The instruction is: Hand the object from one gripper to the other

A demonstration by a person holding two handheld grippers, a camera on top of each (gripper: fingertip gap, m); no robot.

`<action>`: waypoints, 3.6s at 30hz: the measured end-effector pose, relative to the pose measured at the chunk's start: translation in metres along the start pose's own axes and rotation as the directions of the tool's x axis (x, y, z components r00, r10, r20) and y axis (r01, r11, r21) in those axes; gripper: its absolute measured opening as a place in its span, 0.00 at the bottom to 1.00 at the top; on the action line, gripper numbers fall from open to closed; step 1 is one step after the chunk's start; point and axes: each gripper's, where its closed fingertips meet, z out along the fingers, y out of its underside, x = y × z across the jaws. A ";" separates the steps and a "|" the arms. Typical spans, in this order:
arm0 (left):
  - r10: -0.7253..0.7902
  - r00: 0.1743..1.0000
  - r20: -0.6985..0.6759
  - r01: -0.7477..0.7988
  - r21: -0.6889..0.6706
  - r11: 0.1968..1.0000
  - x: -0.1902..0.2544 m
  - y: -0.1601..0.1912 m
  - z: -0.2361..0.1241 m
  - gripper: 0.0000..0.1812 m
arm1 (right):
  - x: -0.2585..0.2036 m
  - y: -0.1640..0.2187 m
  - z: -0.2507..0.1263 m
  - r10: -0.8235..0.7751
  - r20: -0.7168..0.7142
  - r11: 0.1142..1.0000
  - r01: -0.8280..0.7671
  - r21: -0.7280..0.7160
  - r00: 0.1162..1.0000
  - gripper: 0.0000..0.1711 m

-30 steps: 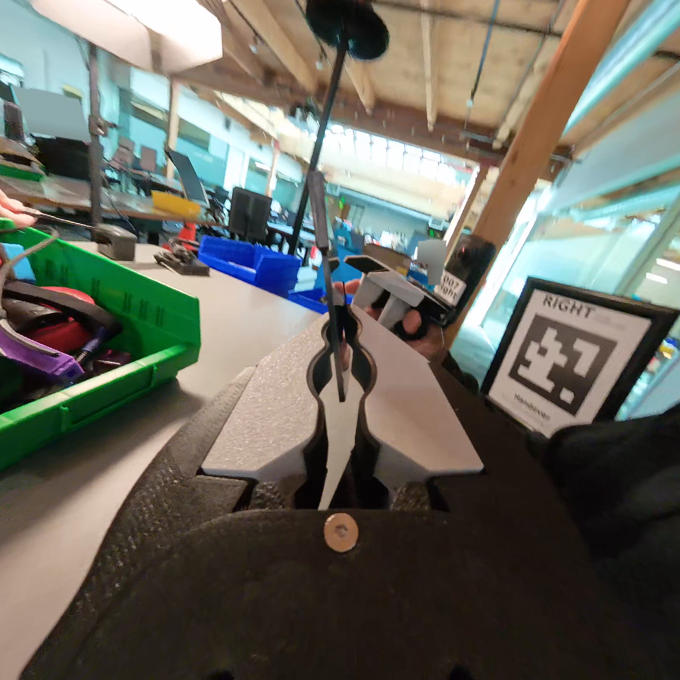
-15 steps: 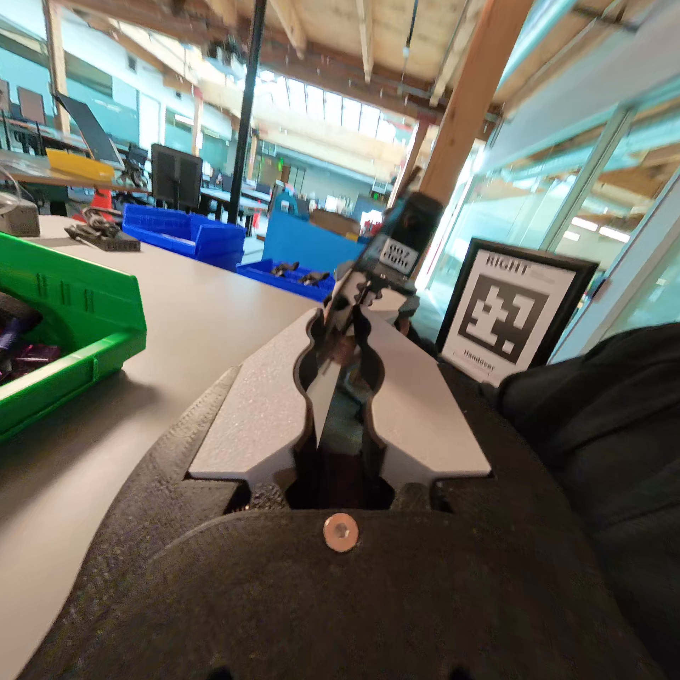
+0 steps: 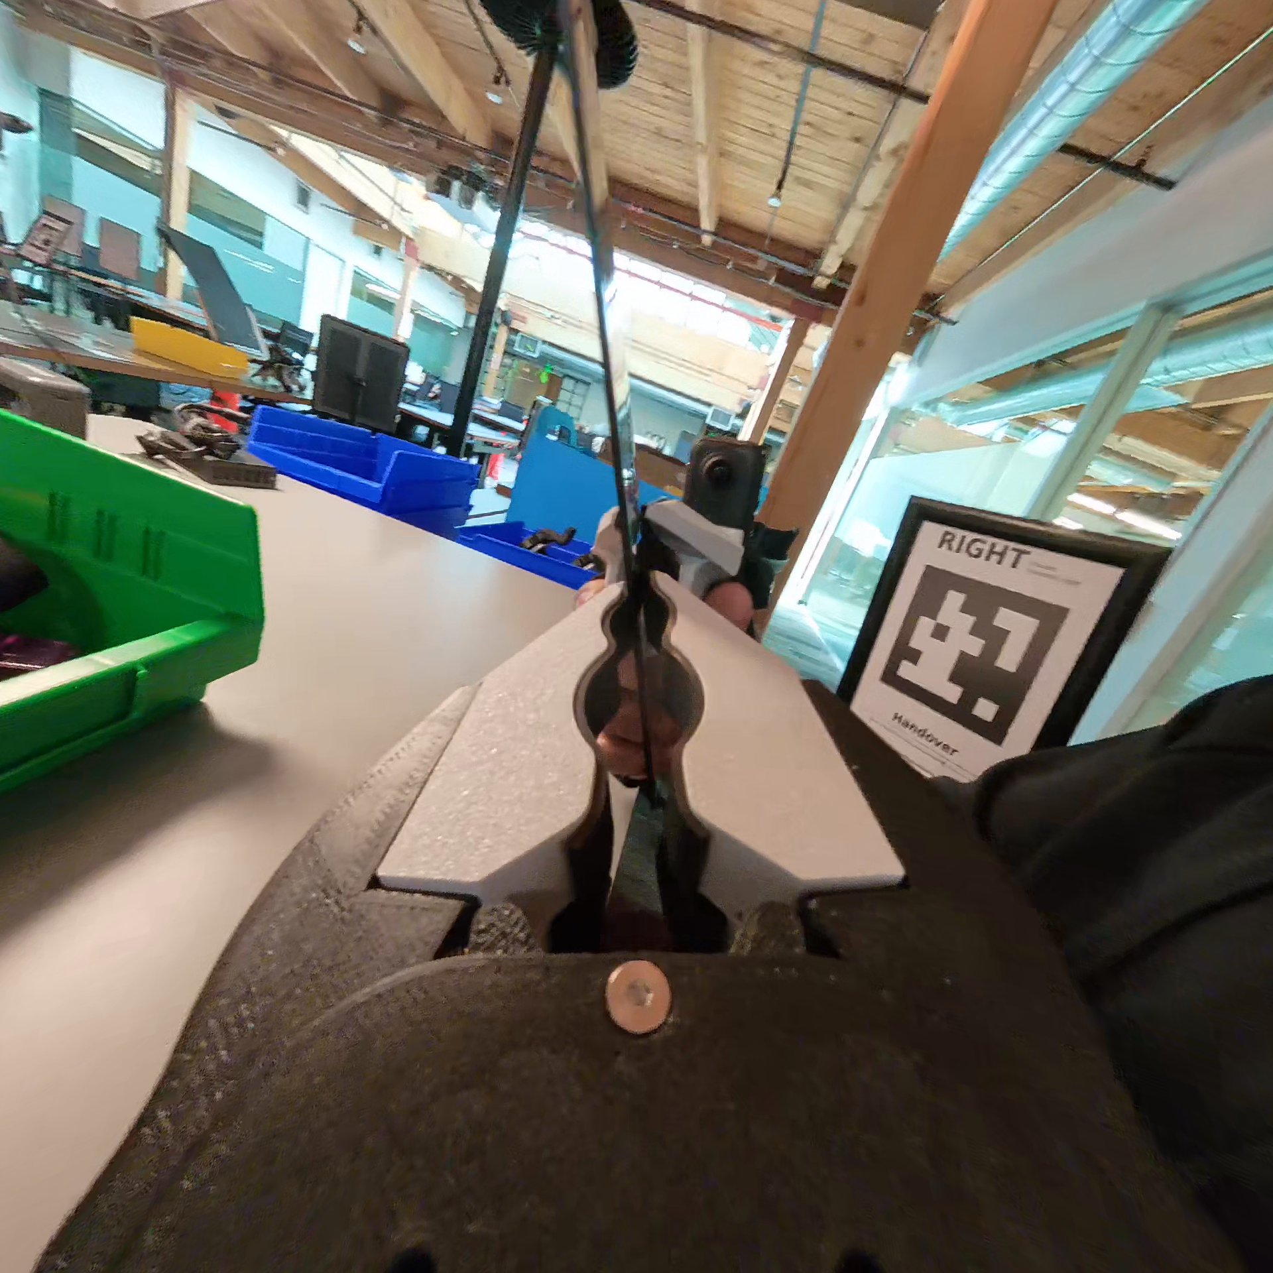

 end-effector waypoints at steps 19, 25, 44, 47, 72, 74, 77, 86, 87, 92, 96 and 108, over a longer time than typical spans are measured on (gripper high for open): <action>-0.146 0.988 -0.050 0.134 -0.183 0.974 0.000 0.035 0.006 0.34 | -0.026 -0.067 -0.022 -0.030 0.034 0.946 0.018 0.323 0.999 0.01; -0.168 0.973 -0.157 0.167 -0.020 0.986 0.013 0.018 0.013 0.02 | -0.004 -0.064 -0.024 0.053 -0.044 0.925 -0.032 0.378 0.998 0.02; 0.394 0.907 0.148 -0.302 -0.425 0.853 0.001 0.007 -0.040 0.01 | 0.021 -0.036 -0.045 -0.826 -0.204 0.545 0.654 -0.525 0.525 0.29; 0.438 0.893 0.103 -0.341 -0.481 0.808 0.007 0.016 -0.040 0.01 | 0.014 -0.031 -0.042 -0.854 -0.156 0.495 0.680 -0.540 0.497 0.31; 0.501 0.846 0.183 -0.471 -0.185 0.863 -0.003 -0.030 -0.044 0.30 | 0.005 0.062 -0.019 -0.620 0.103 0.600 0.554 -0.577 0.778 0.01; 0.364 0.916 0.167 -0.363 -0.042 0.931 -0.008 -0.041 -0.047 0.37 | 0.001 0.054 -0.011 -0.510 0.050 0.730 0.463 -0.503 0.859 0.01; 0.201 0.973 0.113 -0.212 0.094 0.973 -0.018 -0.044 -0.048 0.38 | -0.005 0.052 -0.002 -0.356 0.036 0.841 0.336 -0.423 0.934 0.01; 0.153 0.984 0.092 -0.148 -0.059 0.987 -0.027 -0.001 -0.024 0.02 | 0.010 0.054 0.011 -0.159 -0.087 0.933 0.121 -0.338 0.983 0.07; 0.143 0.980 0.137 -0.141 -0.024 0.990 -0.031 -0.009 -0.027 0.02 | 0.015 0.052 0.009 -0.164 -0.113 0.935 0.118 -0.335 0.980 0.08; 0.083 0.931 0.355 -0.087 -0.005 0.996 -0.065 -0.039 -0.050 0.01 | 0.049 0.052 -0.006 -0.195 -0.265 0.923 0.085 -0.377 0.944 0.15; 0.063 0.874 0.481 -0.065 -0.012 0.998 -0.100 -0.071 -0.054 0.01 | 0.068 0.057 -0.013 -0.178 -0.337 0.921 0.036 -0.388 0.925 0.15; -0.011 0.800 0.600 0.235 -0.296 0.926 -0.231 -0.057 0.034 0.01 | 0.085 0.057 -0.021 -0.055 -0.378 0.939 -0.080 -0.333 0.924 0.13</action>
